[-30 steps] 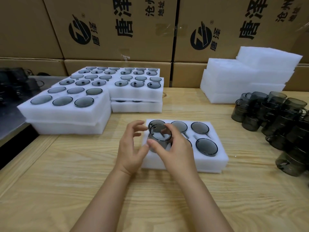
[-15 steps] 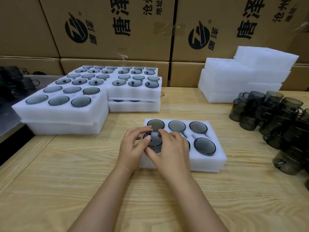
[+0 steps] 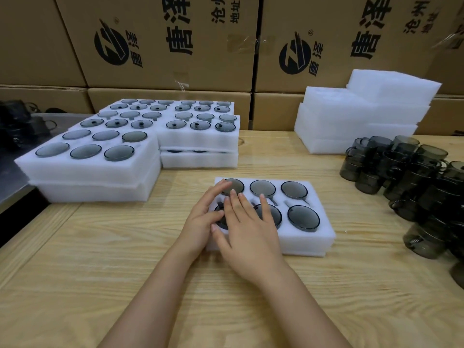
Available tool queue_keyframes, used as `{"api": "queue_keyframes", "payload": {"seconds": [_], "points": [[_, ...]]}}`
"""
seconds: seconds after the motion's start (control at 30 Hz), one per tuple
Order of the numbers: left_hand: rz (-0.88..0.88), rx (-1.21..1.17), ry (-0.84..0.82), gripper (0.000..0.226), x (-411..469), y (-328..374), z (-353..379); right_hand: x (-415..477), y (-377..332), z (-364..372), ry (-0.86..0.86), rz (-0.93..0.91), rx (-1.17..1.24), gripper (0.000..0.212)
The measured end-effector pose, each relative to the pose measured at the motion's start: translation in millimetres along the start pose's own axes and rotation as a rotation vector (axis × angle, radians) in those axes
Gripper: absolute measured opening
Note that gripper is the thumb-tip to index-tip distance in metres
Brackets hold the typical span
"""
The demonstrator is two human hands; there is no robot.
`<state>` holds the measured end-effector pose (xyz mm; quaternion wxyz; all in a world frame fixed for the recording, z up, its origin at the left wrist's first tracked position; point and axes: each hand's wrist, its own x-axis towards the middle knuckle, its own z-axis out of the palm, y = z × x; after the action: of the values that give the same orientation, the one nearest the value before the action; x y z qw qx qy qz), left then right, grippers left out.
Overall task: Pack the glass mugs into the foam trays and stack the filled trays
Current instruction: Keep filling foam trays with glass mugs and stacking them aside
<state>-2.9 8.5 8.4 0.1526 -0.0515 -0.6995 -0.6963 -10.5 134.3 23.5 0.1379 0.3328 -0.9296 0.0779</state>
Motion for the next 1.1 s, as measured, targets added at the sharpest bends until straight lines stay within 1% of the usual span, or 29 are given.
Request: {"api": "queue_keyframes", "payload": {"seconds": [0.07, 0.13, 0.2, 0.27, 0.33, 0.37, 0.4, 0.47, 0.5, 0.53, 0.57, 0.63, 0.67, 0.77, 0.83, 0.87, 0.9, 0.93, 1.0, 1.03, 1.1], "points": [[0.023, 0.093, 0.065, 0.05, -1.7, 0.5, 1.2, -3.8, -0.5, -0.7, 0.02, 0.003, 0.004, 0.075], [0.12, 0.294, 0.156, 0.039, -4.7, 1.9, 2.2, -7.9, 4.9, -3.9, 0.097, 0.068, 0.039, 0.076], [0.286, 0.615, 0.255, 0.035, -6.3, 4.3, 1.0, -10.6, 21.4, -10.0, 0.142, 0.193, 0.036, 0.077], [0.514, 0.943, 0.31, 0.039, -6.9, 7.5, 4.9, -10.6, 43.3, -13.6, 0.073, 0.356, -0.02, 0.073], [0.675, 1.157, 0.288, 0.039, -8.9, 11.0, 20.1, -9.0, 54.4, -16.2, -0.046, 0.473, -0.048, 0.067], [0.713, 1.234, 0.247, 0.039, -10.9, 11.2, 31.5, -9.2, 55.1, -16.2, -0.09, 0.487, -0.041, 0.063], [0.717, 1.293, 0.193, 0.04, -13.6, 10.4, 44.3, -9.5, 55.1, -15.9, -0.123, 0.475, -0.035, 0.058], [0.633, 1.341, 0.11, 0.044, -18.6, 7.6, 64.3, -9.5, 57.4, -16.7, -0.141, 0.413, -0.061, 0.053], [0.571, 1.342, 0.09, 0.047, -19.3, 6.9, 69.2, -9.1, 61.2, -17.1, -0.094, 0.395, -0.056, 0.052], [0.517, 1.349, 0.075, 0.049, -18.8, 6.9, 71.0, -9.1, 65.6, -17.4, 0.01, 0.412, 0.008, 0.049], [0.485, 1.371, 0.063, 0.051, -17.8, 6.5, 71.0, -9.8, 69.8, -18.7, 0.158, 0.455, 0.114, 0.043], [0.48, 1.434, 0.046, 0.051, -15.3, 3.9, 69.4, -9.6, 76.2, -19.0, 0.453, 0.545, 0.328, 0.03], [0.48, 1.461, 0.037, 0.051, -13.2, 2.5, 68.5, -8.8, 78.7, -16.8, 0.555, 0.583, 0.397, 0.026], [0.464, 1.508, 0.026, 0.051, -5.0, -2.2, 63.3, -7.2, 83.4, -9.4, 0.701, 0.635, 0.506, 0.022], [0.429, 1.533, 0.028, 0.051, 1.8, -2.5, 56.3, -4.8, 84.4, -3.7, 0.754, 0.648, 0.531, 0.026], [0.414, 1.546, 0.034, 0.052, 5.4, -2.0, 51.7, -3.2, 84.5, -0.4, 0.736, 0.662, 0.561, 0.029], [0.402, 1.557, 0.038, 0.052, 8.5, -1.6, 46.6, -1.6, 84.4, 3.5, 0.669, 0.666, 0.627, 0.034], [0.387, 1.568, 0.041, 0.052, 11.4, -0.7, 40.8, -0.6, 83.0, 7.5, 0.555, 0.641, 0.725, 0.041], [0.339, 1.593, 0.056, 0.053, 18.3, 1.0, 26.9, 0.1, 77.2, 15.8, 0.313, 0.509, 0.891, 0.055], [0.301, 1.608, 0.058, 0.054, 22.7, 1.3, 19.3, 0.7, 74.5, 19.2, 0.24, 0.446, 0.926, 0.062], [0.21, 1.623, 0.054, 0.053, 31.6, -0.8, 1.5, 3.1, 70.4, 24.6, 0.168, 0.352, 0.954, 0.07]]}}
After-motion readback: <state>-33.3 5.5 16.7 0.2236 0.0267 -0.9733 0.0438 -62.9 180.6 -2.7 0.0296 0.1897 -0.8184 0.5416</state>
